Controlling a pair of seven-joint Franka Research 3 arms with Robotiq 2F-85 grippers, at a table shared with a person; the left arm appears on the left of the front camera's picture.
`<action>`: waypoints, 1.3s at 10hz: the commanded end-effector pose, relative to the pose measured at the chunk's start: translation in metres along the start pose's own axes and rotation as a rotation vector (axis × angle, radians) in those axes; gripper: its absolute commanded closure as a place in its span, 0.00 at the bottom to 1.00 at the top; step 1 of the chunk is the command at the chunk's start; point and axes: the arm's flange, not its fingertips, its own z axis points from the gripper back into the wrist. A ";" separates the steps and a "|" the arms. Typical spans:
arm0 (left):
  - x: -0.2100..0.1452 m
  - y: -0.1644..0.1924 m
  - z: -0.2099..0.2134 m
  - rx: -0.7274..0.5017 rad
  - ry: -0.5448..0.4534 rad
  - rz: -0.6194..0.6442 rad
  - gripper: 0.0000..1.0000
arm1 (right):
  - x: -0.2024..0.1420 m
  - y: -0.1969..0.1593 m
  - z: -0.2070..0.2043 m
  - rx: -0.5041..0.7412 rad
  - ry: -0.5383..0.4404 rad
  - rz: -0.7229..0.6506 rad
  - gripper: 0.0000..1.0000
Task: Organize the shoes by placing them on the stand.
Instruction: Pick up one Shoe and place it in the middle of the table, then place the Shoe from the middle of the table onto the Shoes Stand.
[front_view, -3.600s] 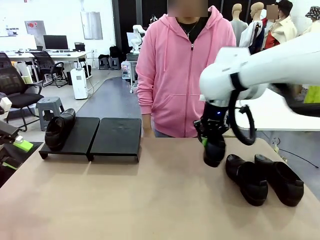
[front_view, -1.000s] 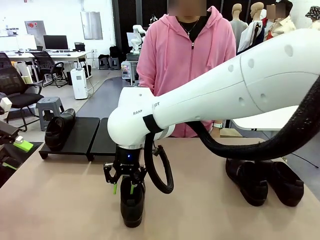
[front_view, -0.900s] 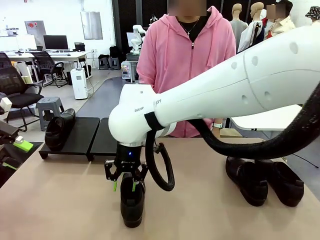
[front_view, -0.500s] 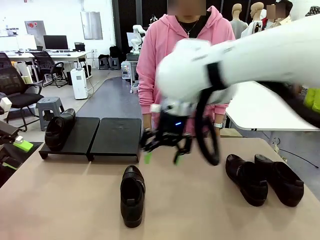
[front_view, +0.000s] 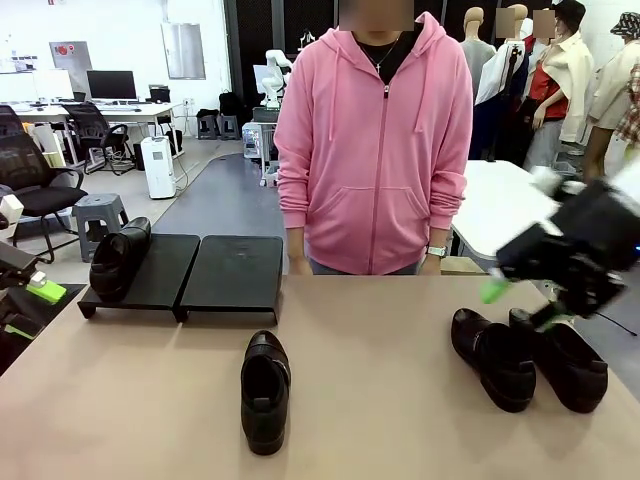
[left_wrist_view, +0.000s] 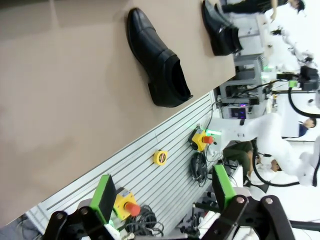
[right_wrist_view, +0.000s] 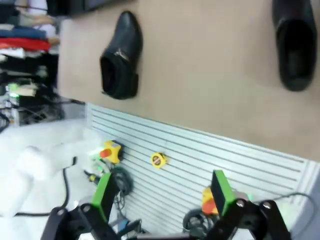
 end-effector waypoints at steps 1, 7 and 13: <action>-0.001 0.001 0.001 -0.006 0.002 -0.014 0.00 | -0.042 -0.071 -0.009 0.208 -0.033 0.127 0.00; -0.001 0.001 0.001 -0.006 0.002 -0.014 0.00 | -0.006 -0.056 0.048 0.137 -0.083 0.061 0.00; -0.001 0.001 0.001 -0.006 0.002 -0.014 0.00 | -0.006 -0.056 0.048 0.137 -0.083 0.061 0.00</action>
